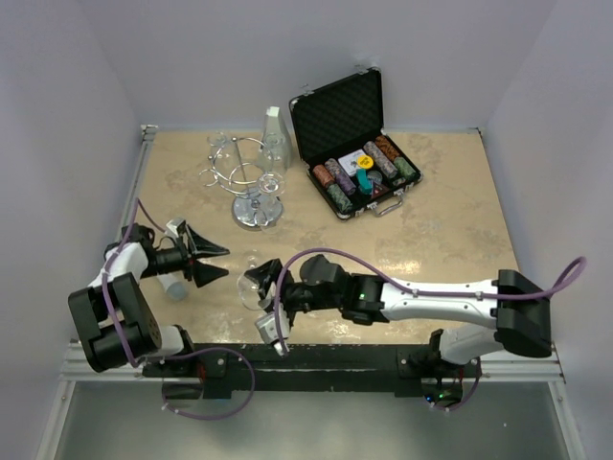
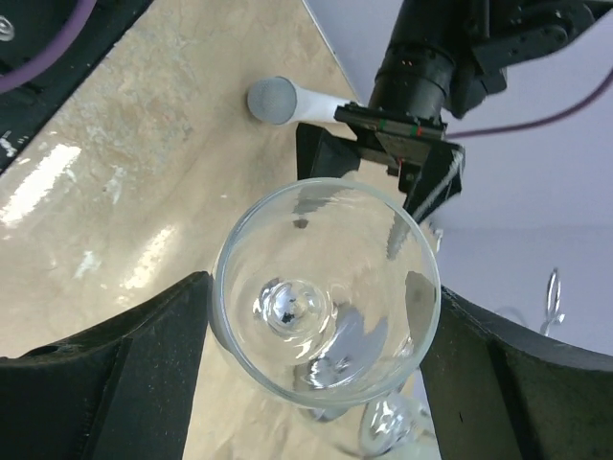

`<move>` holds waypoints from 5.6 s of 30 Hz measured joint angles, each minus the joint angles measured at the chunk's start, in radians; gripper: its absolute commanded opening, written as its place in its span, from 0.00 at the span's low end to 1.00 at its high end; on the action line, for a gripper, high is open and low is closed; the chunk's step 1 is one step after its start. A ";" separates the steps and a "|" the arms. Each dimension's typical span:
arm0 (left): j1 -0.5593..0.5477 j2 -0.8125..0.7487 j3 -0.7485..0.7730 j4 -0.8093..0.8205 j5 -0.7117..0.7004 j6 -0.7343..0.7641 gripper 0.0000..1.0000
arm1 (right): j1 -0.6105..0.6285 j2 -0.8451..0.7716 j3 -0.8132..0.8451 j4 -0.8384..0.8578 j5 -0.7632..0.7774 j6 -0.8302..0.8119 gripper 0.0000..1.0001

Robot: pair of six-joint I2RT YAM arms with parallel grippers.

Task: Take the wine glass off the wine glass rack

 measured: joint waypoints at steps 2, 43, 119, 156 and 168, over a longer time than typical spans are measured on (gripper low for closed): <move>0.000 0.010 0.000 -0.012 -0.020 0.011 0.74 | -0.005 -0.050 -0.018 -0.027 0.011 0.066 0.52; 0.028 0.332 0.505 -0.031 -0.444 0.274 0.68 | -1.441 0.008 0.143 -0.180 -0.083 0.805 0.45; 0.040 -0.137 0.167 0.346 -0.411 0.440 0.73 | -1.429 -0.235 0.349 -0.237 0.021 0.934 0.88; 0.037 -0.140 0.456 0.072 -0.636 0.507 0.71 | -0.632 0.289 0.051 0.561 -0.342 0.989 0.48; 0.039 -0.158 0.473 0.073 -0.694 0.508 0.71 | -0.631 0.468 0.084 0.747 -0.345 1.130 0.45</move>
